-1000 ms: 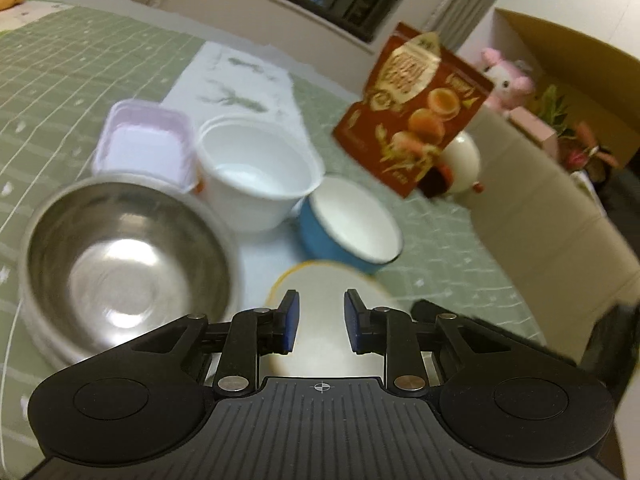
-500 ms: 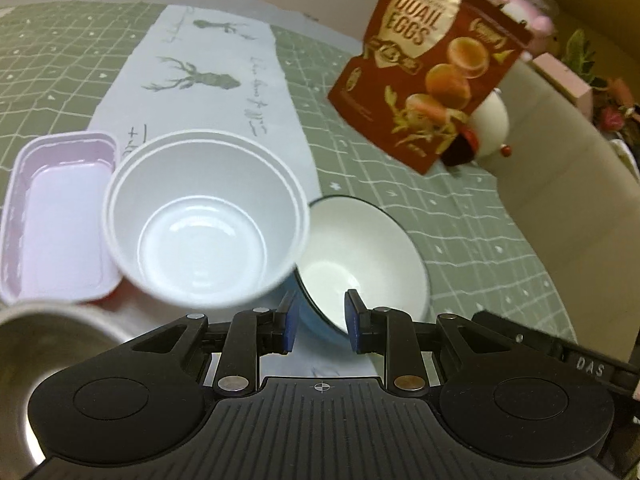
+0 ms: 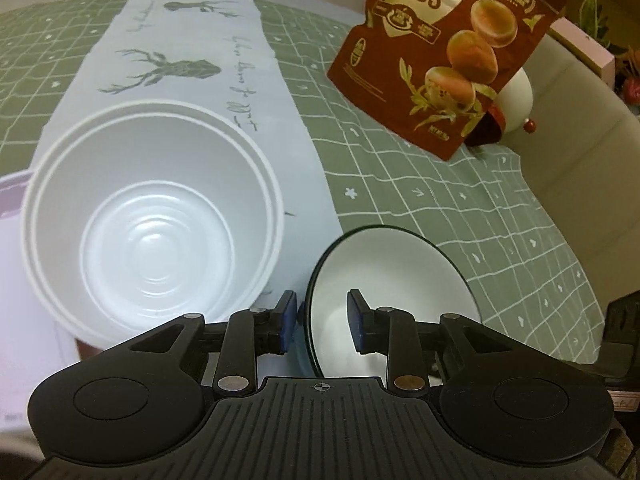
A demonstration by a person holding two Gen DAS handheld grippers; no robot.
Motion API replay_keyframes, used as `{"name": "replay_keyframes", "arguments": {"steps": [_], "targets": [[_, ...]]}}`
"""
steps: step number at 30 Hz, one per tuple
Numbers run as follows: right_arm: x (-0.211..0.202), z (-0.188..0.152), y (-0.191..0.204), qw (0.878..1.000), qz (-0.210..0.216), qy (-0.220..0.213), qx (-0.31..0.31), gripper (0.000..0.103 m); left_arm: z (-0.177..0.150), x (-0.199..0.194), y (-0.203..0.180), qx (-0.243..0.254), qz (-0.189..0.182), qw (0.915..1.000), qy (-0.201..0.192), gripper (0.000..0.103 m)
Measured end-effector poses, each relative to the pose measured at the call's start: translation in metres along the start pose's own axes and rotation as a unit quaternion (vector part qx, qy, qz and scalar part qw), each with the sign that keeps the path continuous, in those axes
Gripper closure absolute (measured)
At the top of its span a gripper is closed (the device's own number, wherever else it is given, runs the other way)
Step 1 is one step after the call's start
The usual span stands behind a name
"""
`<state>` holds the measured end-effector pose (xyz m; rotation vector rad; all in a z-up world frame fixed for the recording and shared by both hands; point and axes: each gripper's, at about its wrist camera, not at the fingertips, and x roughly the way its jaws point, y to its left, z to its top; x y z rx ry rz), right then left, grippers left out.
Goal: Organize plates and bowls
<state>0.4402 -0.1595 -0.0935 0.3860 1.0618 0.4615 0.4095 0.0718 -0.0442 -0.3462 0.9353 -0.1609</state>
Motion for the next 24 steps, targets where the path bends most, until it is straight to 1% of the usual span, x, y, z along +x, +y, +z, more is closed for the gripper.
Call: {"name": "replay_keyframes", "arguments": {"steps": [2,4,6,9,11,13,17,24], "targets": [[0.009,0.001,0.001,1.000,0.005,0.010,0.006,0.044,0.002,0.009,-0.002,0.014,0.003,0.9999,0.008,0.073],[0.013,0.002,0.004,1.000,0.004,0.010,0.003,0.044,0.004,0.016,-0.005,0.026,0.008,0.9995,0.016,0.072],[0.014,0.002,0.008,1.000,0.000,0.011,-0.002,0.044,0.004,0.023,-0.009,0.037,0.012,0.9990,0.023,0.067],[0.014,0.003,0.010,1.000,-0.007,0.016,-0.007,0.044,0.003,0.033,-0.015,0.054,0.018,0.9973,0.047,0.062],[0.013,0.004,0.010,1.000,-0.007,0.021,-0.003,0.045,0.003,0.034,-0.015,0.050,0.018,0.9971,0.054,0.062],[0.011,0.004,0.012,1.000,-0.009,0.021,0.000,0.045,0.004,0.031,-0.010,0.034,0.010,0.9975,0.061,0.062],[0.004,0.006,0.017,1.000,-0.011,0.023,0.006,0.045,0.002,0.021,-0.003,0.011,-0.006,0.9985,0.054,0.062],[-0.012,0.006,0.031,1.000,-0.002,0.009,0.000,0.045,0.006,-0.004,-0.008,0.001,-0.003,0.9994,0.034,0.062]]}}
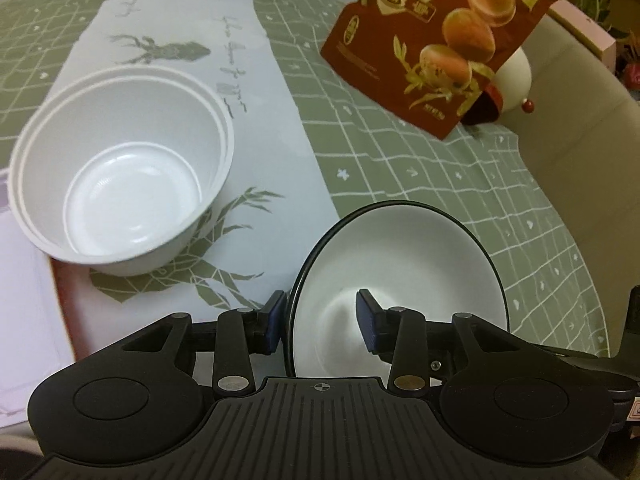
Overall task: Organize plates and bowls
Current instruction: 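Lower the blue bowl into the cream yellow-rimmed bowl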
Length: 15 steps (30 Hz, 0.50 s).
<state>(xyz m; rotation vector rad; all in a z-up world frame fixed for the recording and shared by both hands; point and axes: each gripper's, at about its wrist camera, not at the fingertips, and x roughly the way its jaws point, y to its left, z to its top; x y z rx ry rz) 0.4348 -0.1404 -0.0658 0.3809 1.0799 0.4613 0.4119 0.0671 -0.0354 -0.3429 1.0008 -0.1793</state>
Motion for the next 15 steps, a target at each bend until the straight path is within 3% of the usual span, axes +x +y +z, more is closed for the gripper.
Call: {"name": "replay_keyframes", "arguments": {"steps": [8,15], "targets": [[-0.032,-0.002,0.016,1.000,0.016,-0.023,-0.003,0.044,-0.002,-0.046,-0.019,0.016,0.004,0.9994,-0.030,0.062],[-0.067,-0.022,0.032,0.999,0.033,-0.035,-0.017,0.041,-0.034,-0.095,-0.028,0.018,0.004,0.9977,-0.065,0.062]]}}
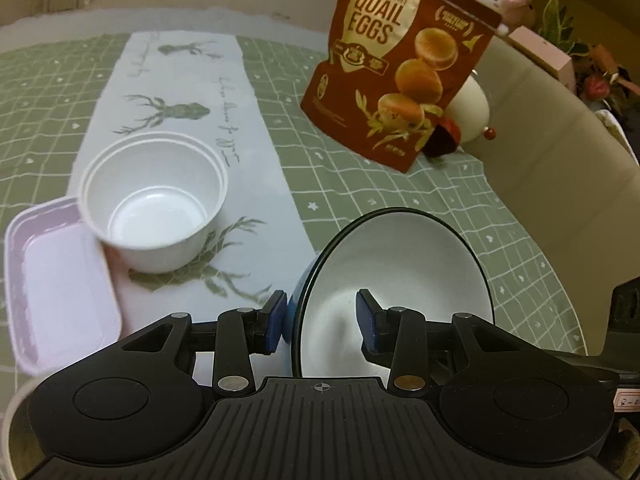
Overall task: Organize plates and bowls
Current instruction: 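Lower the blue bowl into the cream yellow-rimmed bowl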
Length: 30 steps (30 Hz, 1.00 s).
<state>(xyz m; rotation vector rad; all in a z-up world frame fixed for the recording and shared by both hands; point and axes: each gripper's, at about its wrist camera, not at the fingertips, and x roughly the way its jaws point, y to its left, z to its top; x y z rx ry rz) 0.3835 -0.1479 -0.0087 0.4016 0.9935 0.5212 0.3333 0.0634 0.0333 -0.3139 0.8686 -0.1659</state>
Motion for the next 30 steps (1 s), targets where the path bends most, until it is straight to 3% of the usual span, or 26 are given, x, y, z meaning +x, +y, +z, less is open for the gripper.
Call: {"name": "replay_keyframes", "arguments": {"steps": [13,20,30], "targets": [[-0.018,-0.079,0.017,0.998,0.004,0.053,-0.041,0.040,-0.094,-0.037,0.018,-0.077,0.019,0.9967,0.016,0.062],[-0.010,-0.105,0.005,0.997,-0.007,0.075,-0.030,0.040,-0.111,-0.031,0.016,-0.070,0.026,0.9967,0.034,0.062],[-0.007,-0.111,0.001,0.996,-0.024,0.065,-0.047,0.040,-0.116,-0.030,0.014,-0.066,0.022,0.9968,0.039,0.068]]}}
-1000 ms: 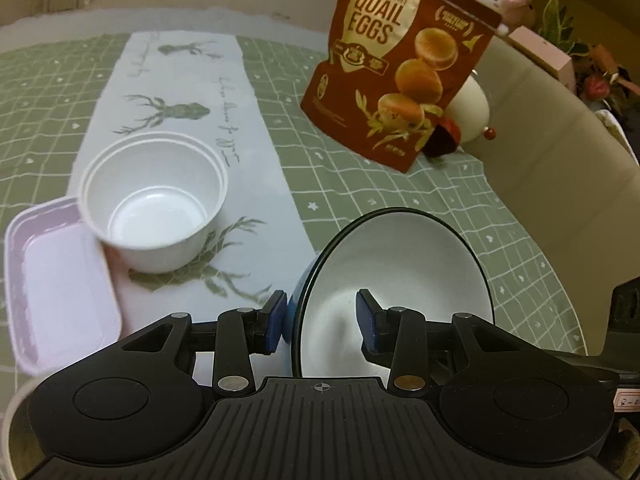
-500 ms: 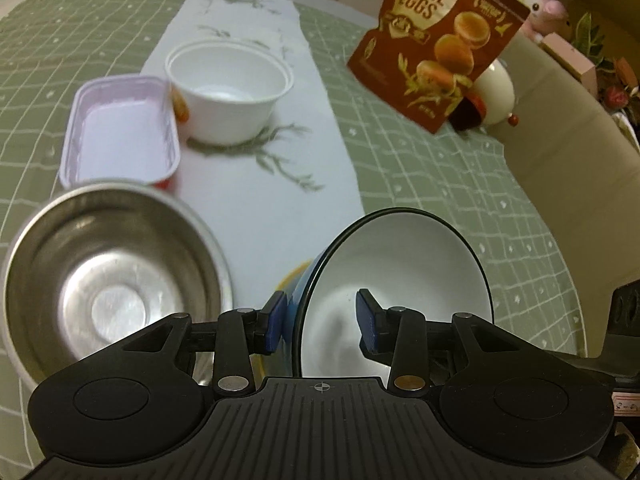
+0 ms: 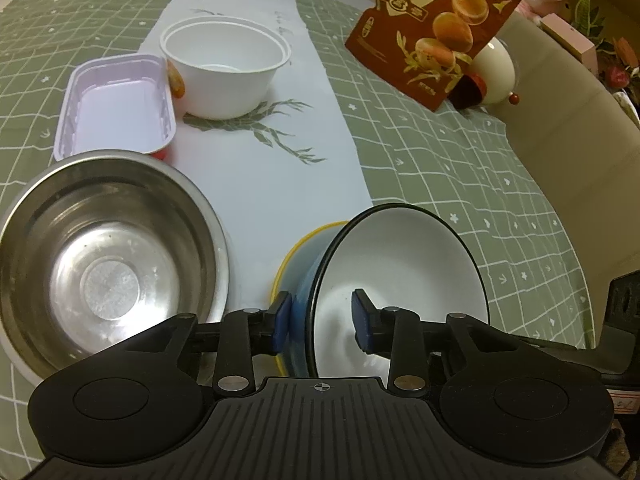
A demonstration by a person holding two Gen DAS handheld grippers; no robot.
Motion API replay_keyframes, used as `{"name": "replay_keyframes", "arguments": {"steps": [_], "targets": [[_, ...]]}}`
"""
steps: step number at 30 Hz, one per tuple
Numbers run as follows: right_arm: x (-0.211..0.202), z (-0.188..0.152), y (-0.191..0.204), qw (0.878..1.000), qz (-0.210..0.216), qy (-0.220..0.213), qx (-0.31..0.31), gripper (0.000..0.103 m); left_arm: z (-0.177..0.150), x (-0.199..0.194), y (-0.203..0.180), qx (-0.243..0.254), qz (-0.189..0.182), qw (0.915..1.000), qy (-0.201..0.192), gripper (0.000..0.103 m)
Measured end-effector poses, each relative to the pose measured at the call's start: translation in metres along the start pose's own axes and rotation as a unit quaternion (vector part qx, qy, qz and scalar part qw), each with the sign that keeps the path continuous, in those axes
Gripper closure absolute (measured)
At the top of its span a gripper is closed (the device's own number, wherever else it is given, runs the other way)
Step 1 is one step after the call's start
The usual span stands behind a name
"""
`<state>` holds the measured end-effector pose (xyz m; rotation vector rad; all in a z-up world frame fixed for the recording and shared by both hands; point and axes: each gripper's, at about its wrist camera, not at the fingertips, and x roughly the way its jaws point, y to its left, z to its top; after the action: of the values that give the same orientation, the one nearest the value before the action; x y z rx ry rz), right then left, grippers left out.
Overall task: Organize plates and bowls
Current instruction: 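Lower the blue bowl into the cream yellow-rimmed bowl, then open both tools and release the blue bowl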
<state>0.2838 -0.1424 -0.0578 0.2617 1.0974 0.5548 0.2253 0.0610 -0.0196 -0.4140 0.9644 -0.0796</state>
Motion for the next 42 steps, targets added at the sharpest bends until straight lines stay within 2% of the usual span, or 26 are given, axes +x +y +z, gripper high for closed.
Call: {"name": "replay_keyframes", "arguments": {"steps": [6,23,27,29,35,42], "targets": [[0.001,-0.001,0.002,1.000,-0.008,-0.006,-0.012,0.040,-0.001,-0.001,0.002,-0.004,-0.001,1.0000,0.002,0.070],[-0.001,0.003,0.000,1.000,0.003,-0.008,-0.004,0.040,0.004,-0.004,0.010,-0.017,-0.003,0.9998,0.000,0.077],[-0.004,0.004,0.003,1.000,0.000,-0.015,-0.007,0.040,0.006,-0.008,0.009,-0.010,0.010,0.9997,-0.021,0.077],[-0.010,0.004,0.006,0.999,-0.017,-0.031,-0.020,0.039,0.008,-0.016,0.003,0.013,0.035,0.9981,-0.049,0.078],[-0.021,0.009,0.011,0.997,-0.026,-0.052,-0.042,0.037,0.013,-0.025,0.004,0.015,0.031,0.9975,-0.061,0.078],[-0.025,0.008,0.007,0.996,-0.033,-0.061,-0.047,0.037,0.004,-0.028,0.008,0.020,0.033,0.9987,-0.035,0.078]]}}
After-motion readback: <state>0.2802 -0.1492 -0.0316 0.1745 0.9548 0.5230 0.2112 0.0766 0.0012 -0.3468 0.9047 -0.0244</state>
